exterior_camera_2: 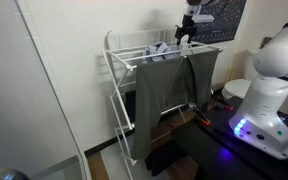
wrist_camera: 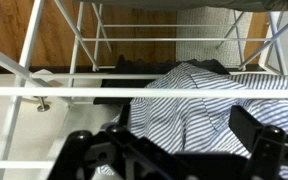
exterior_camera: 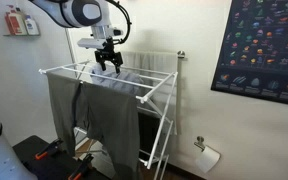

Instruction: Put the pants across all the bars of the drying rack

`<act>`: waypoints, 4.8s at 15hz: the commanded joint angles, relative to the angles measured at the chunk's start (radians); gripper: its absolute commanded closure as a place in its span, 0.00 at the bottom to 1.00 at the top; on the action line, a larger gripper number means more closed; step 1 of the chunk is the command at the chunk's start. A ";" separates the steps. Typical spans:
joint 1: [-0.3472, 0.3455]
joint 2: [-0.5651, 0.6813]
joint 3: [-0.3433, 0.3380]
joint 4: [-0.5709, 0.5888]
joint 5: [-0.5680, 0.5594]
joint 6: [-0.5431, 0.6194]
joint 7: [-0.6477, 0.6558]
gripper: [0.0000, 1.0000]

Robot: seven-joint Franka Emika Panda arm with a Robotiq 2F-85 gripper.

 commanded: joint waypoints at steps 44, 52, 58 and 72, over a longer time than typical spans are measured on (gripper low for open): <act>0.059 0.288 0.069 0.142 0.107 -0.508 0.025 0.47; 0.055 0.302 0.068 0.173 0.121 -0.504 0.037 1.00; 0.052 0.225 0.067 0.126 0.154 -0.377 0.045 0.98; 0.077 -0.183 0.095 -0.130 0.239 -0.069 0.084 0.98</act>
